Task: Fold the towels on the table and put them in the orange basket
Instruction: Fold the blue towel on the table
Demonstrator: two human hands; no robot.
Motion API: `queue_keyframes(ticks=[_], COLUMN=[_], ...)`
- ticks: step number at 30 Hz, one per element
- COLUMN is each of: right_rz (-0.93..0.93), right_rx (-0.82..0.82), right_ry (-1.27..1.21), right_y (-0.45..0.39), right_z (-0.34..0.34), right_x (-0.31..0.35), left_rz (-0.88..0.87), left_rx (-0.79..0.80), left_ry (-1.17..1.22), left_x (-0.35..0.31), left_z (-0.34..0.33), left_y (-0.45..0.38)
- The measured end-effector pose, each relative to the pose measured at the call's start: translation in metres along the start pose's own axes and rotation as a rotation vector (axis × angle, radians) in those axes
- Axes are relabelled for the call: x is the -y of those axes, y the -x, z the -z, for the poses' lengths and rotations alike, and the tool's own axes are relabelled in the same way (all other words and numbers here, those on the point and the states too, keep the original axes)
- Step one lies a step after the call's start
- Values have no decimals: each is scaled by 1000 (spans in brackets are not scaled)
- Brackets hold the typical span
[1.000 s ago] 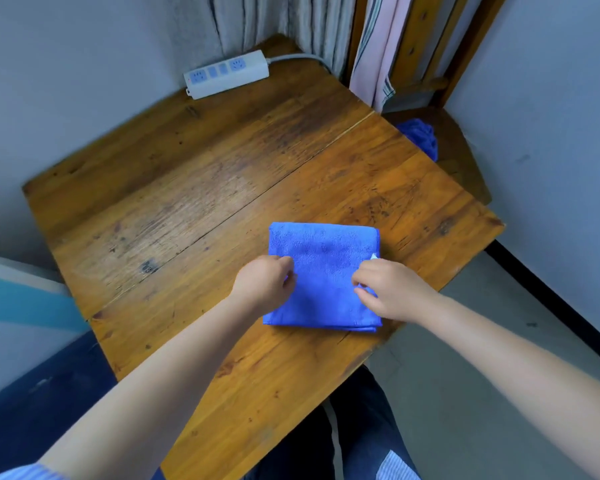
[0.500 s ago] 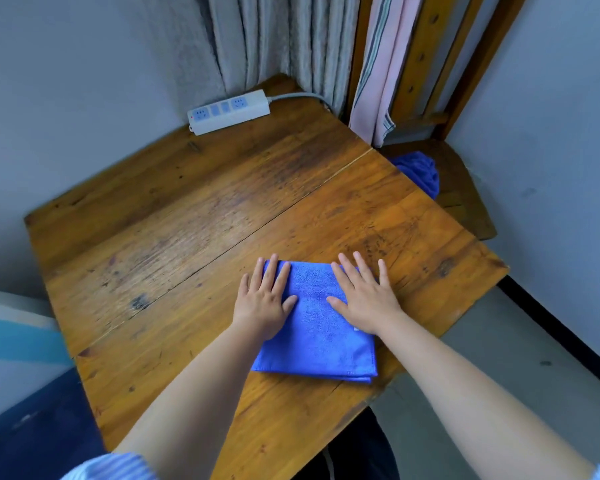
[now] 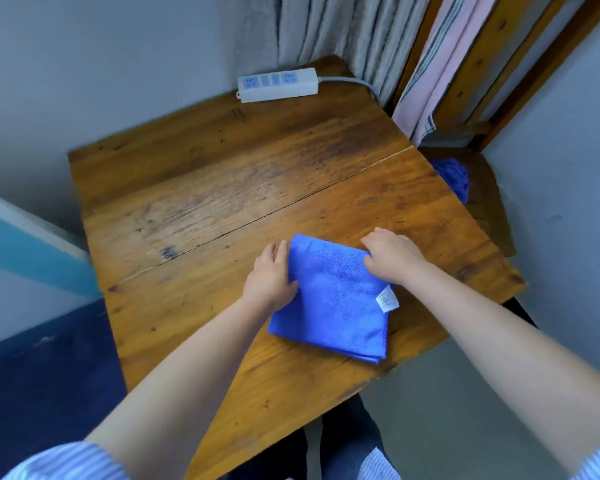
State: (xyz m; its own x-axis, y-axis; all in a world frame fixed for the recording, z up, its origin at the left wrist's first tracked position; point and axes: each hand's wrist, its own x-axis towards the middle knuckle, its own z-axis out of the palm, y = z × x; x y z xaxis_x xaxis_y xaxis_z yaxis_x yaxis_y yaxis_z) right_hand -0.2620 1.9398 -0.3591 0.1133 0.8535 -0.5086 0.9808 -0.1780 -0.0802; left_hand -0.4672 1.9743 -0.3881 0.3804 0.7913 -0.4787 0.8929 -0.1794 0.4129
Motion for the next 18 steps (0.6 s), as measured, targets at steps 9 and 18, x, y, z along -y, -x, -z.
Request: queue_keyframes(ticks=[9, 18], right_rz=[314, 409], right_rx=[92, 190], right_ry=[-64, -99], right_y=[-36, -67], right_z=[14, 12], right_x=[61, 63], left_rz=[414, 696], left_rx=[38, -72], left_ry=[146, 420], left_x=[20, -12], left_z=[-41, -50], left_y=[67, 53])
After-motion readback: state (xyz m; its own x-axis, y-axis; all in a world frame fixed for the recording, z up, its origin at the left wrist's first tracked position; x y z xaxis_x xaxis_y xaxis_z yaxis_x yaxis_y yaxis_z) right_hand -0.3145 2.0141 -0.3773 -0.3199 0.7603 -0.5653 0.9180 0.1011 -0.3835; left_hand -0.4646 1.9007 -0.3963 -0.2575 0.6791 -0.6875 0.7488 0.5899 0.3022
